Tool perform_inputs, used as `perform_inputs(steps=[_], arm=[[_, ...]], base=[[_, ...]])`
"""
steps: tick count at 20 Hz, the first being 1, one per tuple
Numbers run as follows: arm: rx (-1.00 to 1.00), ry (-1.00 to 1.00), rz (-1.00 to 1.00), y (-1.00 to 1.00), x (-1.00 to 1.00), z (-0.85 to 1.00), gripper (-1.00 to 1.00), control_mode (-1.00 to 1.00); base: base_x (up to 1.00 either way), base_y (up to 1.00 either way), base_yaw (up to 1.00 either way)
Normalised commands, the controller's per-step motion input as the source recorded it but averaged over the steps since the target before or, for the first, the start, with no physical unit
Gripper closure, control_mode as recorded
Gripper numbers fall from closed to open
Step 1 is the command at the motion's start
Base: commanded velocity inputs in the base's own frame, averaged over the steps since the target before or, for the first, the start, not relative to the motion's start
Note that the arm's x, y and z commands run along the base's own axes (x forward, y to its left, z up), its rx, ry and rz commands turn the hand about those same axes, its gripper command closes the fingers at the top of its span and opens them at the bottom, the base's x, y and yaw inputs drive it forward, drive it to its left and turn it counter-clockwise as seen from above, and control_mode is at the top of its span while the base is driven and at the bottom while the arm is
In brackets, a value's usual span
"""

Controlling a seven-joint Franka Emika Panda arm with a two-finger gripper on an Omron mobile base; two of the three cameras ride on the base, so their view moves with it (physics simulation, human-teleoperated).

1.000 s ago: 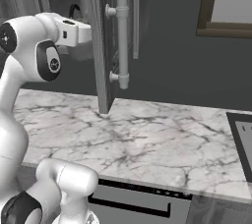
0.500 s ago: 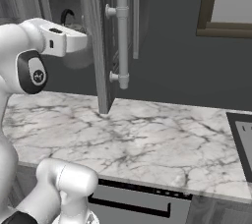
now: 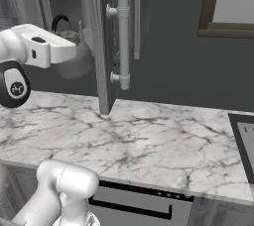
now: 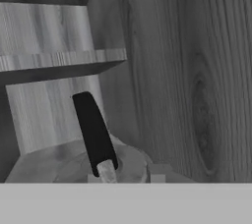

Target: Open the cabinet, pick the kettle from the cabinet, and place it in the sink.

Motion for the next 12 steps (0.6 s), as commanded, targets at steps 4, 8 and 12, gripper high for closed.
perform_inputs(steps=[4,8,12], arm=[[0.00,0.02,-0.11,0.07,-0.44,0.00,1.00,-1.00],[0.00,0.01,-0.12,0.12,-0.38,-0.14,1.00,-1.00],[0.02,0.00,-0.10,0.20,-0.17,-0.34,1.00,-1.00]], base=[[0.00,0.00,0.00],[0.00,0.00,0.00],[0.00,0.00,0.00]])
